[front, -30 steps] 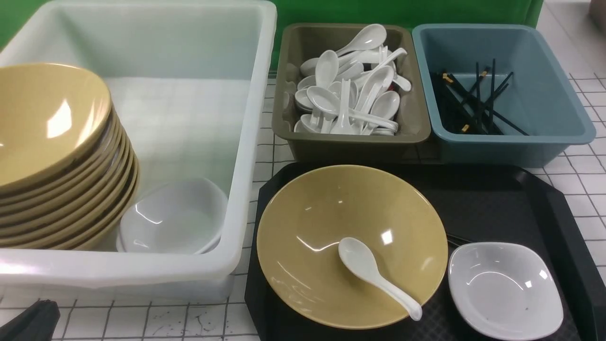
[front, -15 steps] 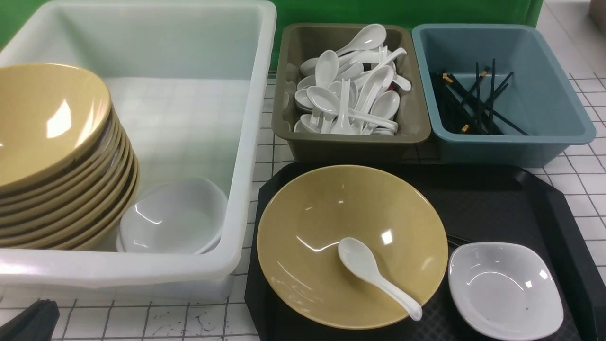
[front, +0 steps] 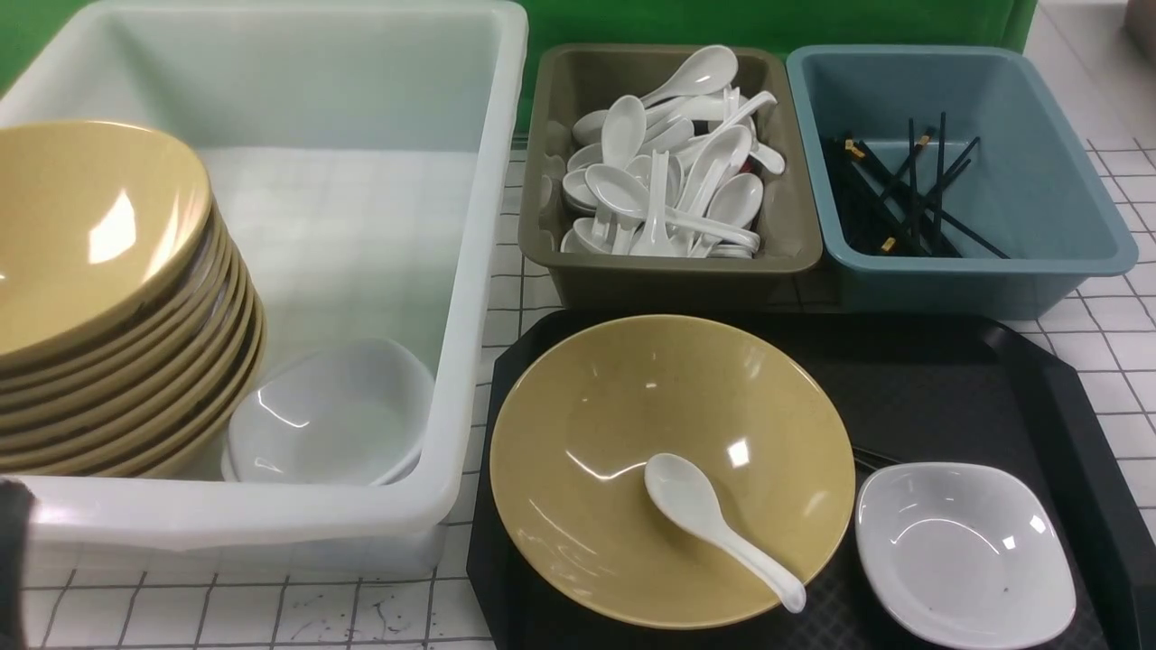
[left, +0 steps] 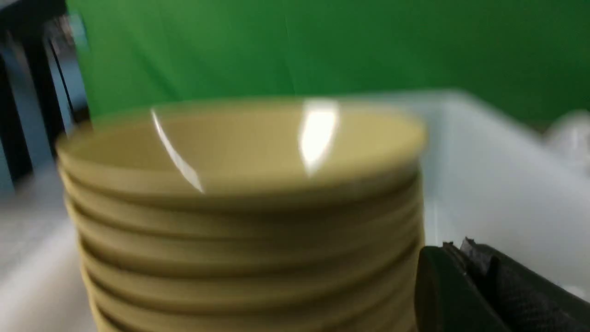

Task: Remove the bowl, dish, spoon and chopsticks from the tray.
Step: Use the left arm to grab the soup spoon in the middle

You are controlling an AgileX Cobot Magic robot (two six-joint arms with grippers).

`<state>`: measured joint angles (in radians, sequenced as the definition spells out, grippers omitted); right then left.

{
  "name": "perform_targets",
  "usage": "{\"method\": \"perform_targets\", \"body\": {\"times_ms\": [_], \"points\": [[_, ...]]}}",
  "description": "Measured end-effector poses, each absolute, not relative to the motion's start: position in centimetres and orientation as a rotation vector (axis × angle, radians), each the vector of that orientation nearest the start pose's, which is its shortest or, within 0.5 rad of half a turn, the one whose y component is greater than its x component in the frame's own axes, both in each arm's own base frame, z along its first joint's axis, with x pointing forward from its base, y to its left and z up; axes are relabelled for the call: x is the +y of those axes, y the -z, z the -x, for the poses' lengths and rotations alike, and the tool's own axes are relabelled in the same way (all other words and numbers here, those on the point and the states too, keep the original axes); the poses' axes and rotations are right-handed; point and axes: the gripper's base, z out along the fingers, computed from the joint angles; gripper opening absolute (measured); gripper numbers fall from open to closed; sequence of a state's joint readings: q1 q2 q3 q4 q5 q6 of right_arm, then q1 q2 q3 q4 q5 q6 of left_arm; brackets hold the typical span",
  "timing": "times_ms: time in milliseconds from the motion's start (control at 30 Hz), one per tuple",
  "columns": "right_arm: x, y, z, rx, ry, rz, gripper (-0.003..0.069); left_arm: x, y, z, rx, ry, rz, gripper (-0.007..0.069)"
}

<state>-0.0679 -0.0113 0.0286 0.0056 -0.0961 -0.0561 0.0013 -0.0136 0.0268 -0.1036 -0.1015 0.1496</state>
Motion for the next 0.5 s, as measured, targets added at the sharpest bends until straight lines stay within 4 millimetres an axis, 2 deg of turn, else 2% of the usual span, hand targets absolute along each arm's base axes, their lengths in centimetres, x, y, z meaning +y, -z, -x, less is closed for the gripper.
{"method": "perform_targets", "body": {"times_ms": [133, 267, 367, 500], "points": [[-0.4, -22.8, -5.2, 1.233, 0.044, -0.054, 0.0237, 0.3, -23.6, -4.8, 1.142, -0.068, 0.003, -0.0012], [-0.3, -23.7, -4.8, 1.114, -0.183, -0.195, 0.0237, 0.5, -25.5, -3.7, 0.902, -0.048, 0.044, -0.0012], [-0.3, -24.2, -4.6, 1.041, -0.329, -0.269, 0.0237, 0.7, -26.8, -2.4, 0.700, 0.036, 0.097, -0.0012], [-0.3, -24.9, -4.4, 1.027, -0.342, -0.274, 0.0233, 0.6, -29.1, -1.9, 0.688, 0.105, 0.110, -0.0012]]}}
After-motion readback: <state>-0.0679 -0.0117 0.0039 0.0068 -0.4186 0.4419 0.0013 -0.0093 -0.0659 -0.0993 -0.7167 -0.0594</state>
